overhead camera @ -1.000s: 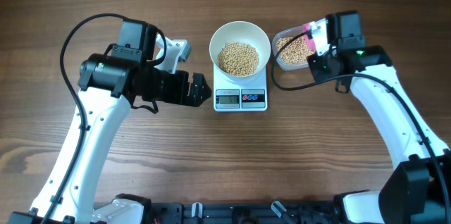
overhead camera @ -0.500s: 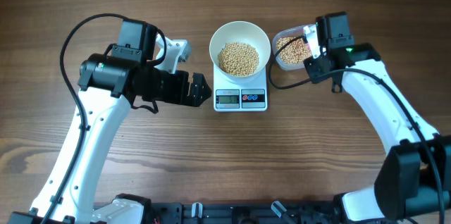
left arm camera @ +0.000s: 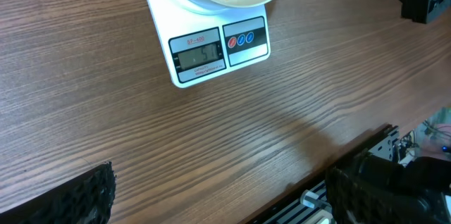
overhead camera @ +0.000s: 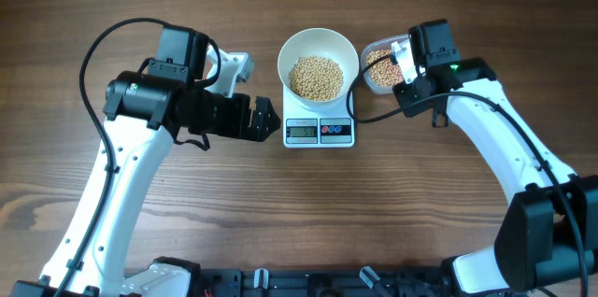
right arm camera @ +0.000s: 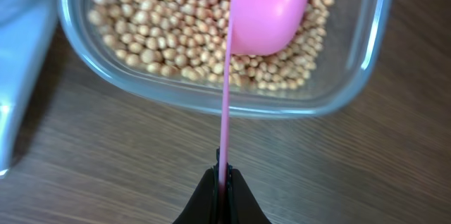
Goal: Scoop item into bowl and weigh 150g on scale
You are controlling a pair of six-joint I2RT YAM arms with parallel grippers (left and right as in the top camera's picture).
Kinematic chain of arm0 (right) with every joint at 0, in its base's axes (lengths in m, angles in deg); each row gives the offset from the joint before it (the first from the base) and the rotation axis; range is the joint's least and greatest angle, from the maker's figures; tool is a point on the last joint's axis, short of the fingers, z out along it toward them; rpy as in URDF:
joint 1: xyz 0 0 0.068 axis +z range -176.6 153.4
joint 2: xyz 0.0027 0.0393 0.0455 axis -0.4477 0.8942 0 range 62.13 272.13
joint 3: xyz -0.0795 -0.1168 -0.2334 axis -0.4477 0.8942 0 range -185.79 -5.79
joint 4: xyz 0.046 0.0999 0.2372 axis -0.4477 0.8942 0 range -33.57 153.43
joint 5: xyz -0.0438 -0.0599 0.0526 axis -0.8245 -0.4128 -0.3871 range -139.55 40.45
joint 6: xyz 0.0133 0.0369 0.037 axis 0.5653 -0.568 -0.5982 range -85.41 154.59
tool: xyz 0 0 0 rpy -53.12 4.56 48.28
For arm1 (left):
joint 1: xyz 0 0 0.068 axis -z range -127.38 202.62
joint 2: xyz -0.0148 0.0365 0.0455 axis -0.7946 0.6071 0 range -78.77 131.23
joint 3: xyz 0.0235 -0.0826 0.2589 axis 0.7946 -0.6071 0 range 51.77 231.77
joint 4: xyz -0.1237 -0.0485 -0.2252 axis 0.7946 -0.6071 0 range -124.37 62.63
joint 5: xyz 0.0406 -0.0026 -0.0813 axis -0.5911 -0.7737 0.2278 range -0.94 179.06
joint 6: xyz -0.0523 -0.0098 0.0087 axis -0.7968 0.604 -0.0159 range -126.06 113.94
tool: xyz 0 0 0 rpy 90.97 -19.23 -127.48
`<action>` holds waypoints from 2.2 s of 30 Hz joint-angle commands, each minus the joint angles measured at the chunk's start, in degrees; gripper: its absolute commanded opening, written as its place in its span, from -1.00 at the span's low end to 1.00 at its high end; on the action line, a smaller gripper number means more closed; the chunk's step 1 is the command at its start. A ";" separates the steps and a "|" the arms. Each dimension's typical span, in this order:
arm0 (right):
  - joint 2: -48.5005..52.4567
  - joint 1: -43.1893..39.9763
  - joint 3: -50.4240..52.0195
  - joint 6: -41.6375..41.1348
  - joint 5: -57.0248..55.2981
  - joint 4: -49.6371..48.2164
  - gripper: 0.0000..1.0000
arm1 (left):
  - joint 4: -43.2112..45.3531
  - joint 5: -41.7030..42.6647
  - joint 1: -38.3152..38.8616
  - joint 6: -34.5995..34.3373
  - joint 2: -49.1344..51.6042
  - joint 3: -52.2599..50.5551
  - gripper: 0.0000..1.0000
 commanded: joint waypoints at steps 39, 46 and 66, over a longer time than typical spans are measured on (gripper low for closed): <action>1.11 -12.28 0.72 -20.90 1.22 5.22 -0.91 | 0.15 0.90 0.24 0.92 0.48 0.00 1.00; 1.11 -12.26 0.70 -20.65 1.97 5.62 -0.91 | 0.15 0.90 0.24 0.92 0.48 0.00 1.00; 2.32 -16.55 0.72 -24.02 27.10 1.60 -0.91 | 0.15 0.90 0.24 0.92 0.48 0.00 1.00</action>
